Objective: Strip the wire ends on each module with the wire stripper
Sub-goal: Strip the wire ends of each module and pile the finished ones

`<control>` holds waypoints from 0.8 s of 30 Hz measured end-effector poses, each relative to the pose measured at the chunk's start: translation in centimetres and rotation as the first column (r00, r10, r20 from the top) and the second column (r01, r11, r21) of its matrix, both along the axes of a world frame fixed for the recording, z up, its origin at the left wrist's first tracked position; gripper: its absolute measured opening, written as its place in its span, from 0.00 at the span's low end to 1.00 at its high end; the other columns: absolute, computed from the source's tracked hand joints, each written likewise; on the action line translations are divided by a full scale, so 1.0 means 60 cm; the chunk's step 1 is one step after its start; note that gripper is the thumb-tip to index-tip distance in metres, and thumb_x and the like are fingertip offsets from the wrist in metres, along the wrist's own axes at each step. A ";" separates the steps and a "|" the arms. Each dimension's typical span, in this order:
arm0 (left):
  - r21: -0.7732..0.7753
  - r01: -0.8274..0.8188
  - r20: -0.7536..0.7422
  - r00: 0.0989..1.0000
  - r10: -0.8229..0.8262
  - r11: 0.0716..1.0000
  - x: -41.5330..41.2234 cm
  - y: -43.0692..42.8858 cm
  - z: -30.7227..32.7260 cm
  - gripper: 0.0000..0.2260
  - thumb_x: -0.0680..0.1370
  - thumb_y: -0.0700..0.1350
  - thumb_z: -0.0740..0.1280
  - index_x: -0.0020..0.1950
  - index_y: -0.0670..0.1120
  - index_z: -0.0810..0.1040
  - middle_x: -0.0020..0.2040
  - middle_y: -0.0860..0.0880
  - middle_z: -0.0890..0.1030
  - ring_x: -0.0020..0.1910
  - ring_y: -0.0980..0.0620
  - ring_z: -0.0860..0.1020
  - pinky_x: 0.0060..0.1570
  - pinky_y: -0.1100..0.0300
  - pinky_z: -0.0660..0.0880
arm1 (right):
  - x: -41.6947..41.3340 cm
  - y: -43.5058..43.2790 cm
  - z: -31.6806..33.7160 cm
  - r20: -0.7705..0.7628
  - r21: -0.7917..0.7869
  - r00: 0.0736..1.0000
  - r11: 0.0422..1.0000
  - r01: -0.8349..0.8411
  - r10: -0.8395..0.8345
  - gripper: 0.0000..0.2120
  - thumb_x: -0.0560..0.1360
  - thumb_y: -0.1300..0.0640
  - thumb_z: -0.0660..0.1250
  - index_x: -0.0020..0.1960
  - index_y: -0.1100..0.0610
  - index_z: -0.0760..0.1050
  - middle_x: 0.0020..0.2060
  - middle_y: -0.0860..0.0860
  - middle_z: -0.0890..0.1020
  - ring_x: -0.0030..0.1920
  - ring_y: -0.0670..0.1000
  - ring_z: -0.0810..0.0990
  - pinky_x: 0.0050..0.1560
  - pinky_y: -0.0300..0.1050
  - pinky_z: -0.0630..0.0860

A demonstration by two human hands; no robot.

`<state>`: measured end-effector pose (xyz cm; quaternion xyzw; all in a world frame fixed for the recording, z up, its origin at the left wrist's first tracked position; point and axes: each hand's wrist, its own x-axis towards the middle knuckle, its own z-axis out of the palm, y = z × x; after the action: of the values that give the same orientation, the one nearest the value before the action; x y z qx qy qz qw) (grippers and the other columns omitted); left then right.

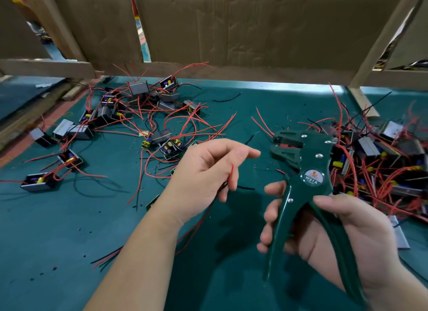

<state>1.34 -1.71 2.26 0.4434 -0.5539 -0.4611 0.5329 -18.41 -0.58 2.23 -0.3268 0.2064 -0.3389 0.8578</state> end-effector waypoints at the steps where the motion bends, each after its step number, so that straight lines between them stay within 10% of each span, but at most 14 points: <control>1: -0.002 -0.002 0.025 1.000 0.002 1.000 0.001 -0.001 -0.001 0.07 0.76 0.48 0.63 0.48 0.50 0.81 0.23 0.52 0.74 0.19 0.54 0.67 0.21 0.68 0.66 | -0.001 0.000 0.001 -0.003 0.011 0.999 0.999 -0.046 0.046 0.30 0.58 0.53 0.77 0.55 0.67 0.79 0.40 0.66 0.79 0.38 0.67 0.79 0.43 0.63 0.78; 18: -0.179 -0.090 0.253 0.958 0.134 0.980 0.004 -0.001 -0.017 0.05 0.77 0.57 0.61 0.47 0.57 0.72 0.27 0.53 0.75 0.24 0.52 0.74 0.25 0.66 0.69 | -0.004 -0.005 -0.006 0.020 0.032 0.983 0.983 -0.183 0.182 0.28 0.62 0.53 0.76 0.57 0.67 0.78 0.41 0.65 0.79 0.40 0.66 0.79 0.44 0.63 0.76; 24: -0.385 -0.110 0.514 0.799 0.312 0.916 0.012 -0.003 -0.020 0.06 0.77 0.55 0.63 0.49 0.55 0.75 0.36 0.57 0.78 0.30 0.50 0.76 0.33 0.54 0.74 | -0.009 -0.007 -0.009 0.132 0.020 0.956 0.964 -0.266 0.262 0.22 0.72 0.56 0.69 0.60 0.69 0.73 0.44 0.67 0.78 0.43 0.66 0.79 0.47 0.60 0.76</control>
<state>2.06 -1.90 1.08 0.5220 -0.7031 -0.1442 0.4609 -18.97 -0.97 1.68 -0.3130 0.1118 -0.2377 0.9127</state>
